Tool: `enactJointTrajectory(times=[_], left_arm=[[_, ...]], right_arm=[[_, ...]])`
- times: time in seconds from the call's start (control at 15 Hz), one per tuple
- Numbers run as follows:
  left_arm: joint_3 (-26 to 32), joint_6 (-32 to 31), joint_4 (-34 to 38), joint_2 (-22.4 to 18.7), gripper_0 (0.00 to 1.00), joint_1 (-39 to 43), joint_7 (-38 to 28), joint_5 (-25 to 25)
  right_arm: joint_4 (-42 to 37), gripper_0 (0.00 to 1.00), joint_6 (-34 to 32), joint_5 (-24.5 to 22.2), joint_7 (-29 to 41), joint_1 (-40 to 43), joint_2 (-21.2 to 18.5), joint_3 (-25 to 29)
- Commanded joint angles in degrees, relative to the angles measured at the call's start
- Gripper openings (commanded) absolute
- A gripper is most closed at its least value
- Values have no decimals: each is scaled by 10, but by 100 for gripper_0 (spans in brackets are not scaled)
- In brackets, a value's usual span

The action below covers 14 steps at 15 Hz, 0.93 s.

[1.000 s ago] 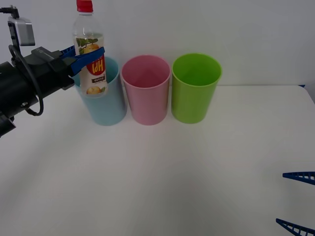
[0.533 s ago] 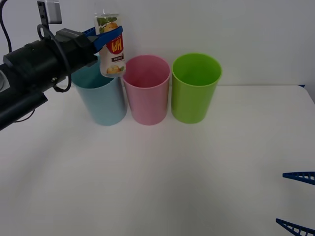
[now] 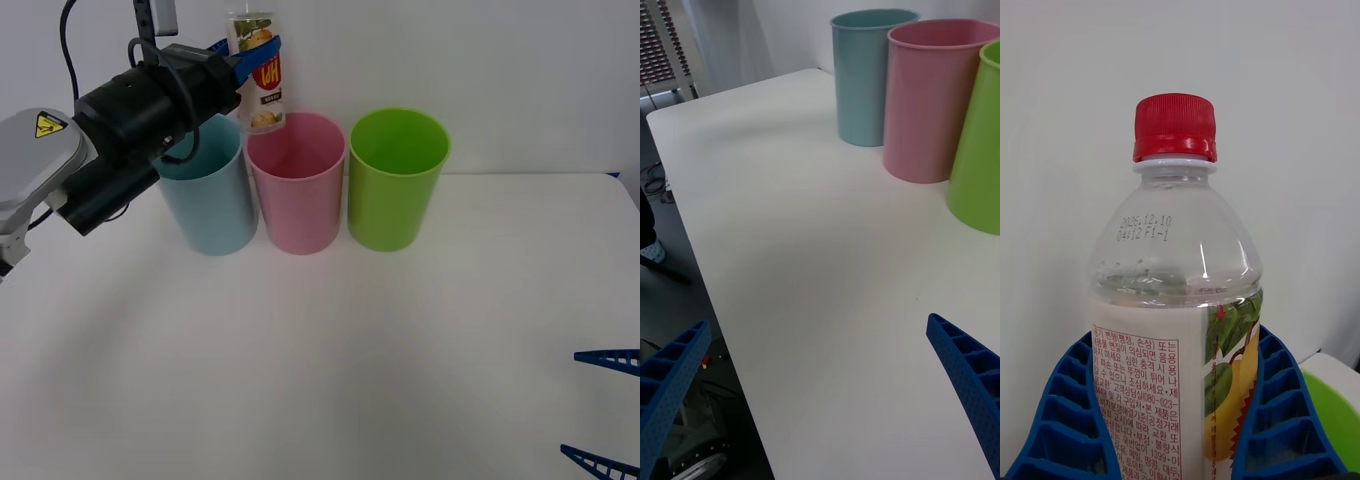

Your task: Put cans in the blue bin and PET bottles in the pink bin and trash in the green bin.

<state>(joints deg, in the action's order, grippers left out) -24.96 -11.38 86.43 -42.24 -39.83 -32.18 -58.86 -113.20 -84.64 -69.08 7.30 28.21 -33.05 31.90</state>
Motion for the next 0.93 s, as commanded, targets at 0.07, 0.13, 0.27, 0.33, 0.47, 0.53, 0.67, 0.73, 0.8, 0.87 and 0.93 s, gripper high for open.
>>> enactJointTrajectory(times=[0.07, 0.13, 0.27, 0.33, 0.47, 0.53, 0.67, 0.73, 0.8, 0.87, 0.93], left_arm=[[0, -17, -31, 26, 0, -17, -7, -19], [-1, -18, -37, 31, 0, -21, -9, -22], [-19, -17, -61, 36, 0, -40, -13, -26], [-24, -17, -73, 39, 0, -46, -12, -27], [-24, -13, -93, 55, 0, -57, -13, -35], [-25, -13, -93, 56, 0, -58, -13, -38], [-25, -13, -93, 56, 45, -58, -13, -42], [-24, -12, -93, 56, 80, -58, -13, -44], [-24, -13, -92, 56, 100, -59, -13, -45], [-24, -11, -91, 56, 100, -59, -13, -45], [-25, -10, -91, 56, 100, -59, -15, -45]], right_arm=[[0, 100, 0, 0, 0, 0, 0, 0], [0, 100, 0, 0, 0, 0, 0, 0], [0, 100, 0, 0, 0, 0, 0, 0], [0, 100, 0, 0, 0, 0, 0, 0], [0, 100, 0, 0, 0, 0, 0, 0], [0, 100, 0, 0, 0, 0, 0, 0], [0, 100, 0, 0, 0, 0, 0, 0], [0, 100, 0, 0, 0, 0, 0, 0], [0, 100, 0, 0, 0, 0, 0, 0], [0, 100, 0, 0, 0, 0, 0, 0], [0, 100, 0, 0, 0, 0, 0, 0]])
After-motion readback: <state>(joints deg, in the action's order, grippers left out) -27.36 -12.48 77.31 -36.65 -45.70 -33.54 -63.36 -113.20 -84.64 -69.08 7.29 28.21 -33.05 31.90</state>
